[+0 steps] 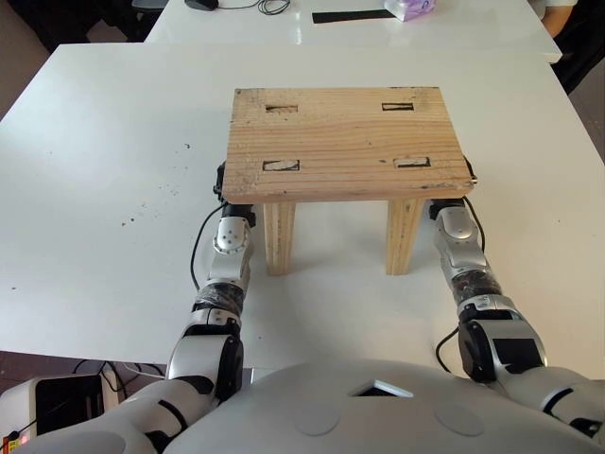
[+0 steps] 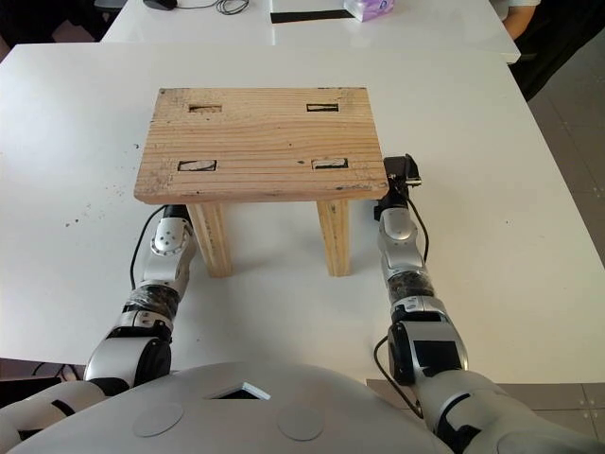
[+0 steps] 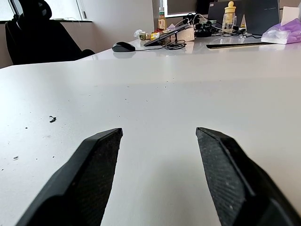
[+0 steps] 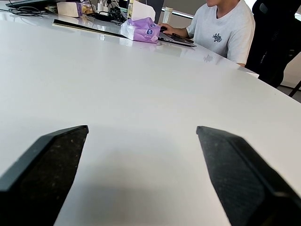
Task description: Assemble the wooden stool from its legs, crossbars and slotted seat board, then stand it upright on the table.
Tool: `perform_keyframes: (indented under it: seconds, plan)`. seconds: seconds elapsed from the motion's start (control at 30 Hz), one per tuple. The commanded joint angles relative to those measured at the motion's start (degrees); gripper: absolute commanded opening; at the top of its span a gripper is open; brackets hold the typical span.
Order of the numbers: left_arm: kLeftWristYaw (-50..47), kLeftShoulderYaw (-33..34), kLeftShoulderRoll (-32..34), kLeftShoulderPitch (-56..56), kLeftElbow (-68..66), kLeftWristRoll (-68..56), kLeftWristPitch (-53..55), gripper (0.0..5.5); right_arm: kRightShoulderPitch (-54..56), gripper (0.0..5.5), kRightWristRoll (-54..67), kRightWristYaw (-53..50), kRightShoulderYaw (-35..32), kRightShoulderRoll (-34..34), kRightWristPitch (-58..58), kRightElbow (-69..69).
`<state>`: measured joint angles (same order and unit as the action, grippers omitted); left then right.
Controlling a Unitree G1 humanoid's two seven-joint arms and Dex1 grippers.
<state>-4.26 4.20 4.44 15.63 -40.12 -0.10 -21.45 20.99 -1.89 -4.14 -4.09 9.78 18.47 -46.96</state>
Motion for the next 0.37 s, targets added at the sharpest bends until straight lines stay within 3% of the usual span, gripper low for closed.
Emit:
perform_keyframes:
  seconds: [0.03,0.2,0.37]
  plan:
    - [0.02,-0.77,-0.80,-0.30,-4.12,1.09,1.02,2.92,0.32,4.25,0.14,0.68,-0.59,0.48,0.13,-4.01]
    - [-0.85,-1.17,-1.04,1.02,-5.88,2.14,-0.03,2.92,1.06,4.88,0.62,1.61,-1.56,1.14,1.66,-6.33]
    - [-0.86,-1.47,-1.32,1.01,-6.63,2.65,-0.49,2.92,2.16,4.88,0.64,1.51,-1.47,1.69,1.53,-8.60]
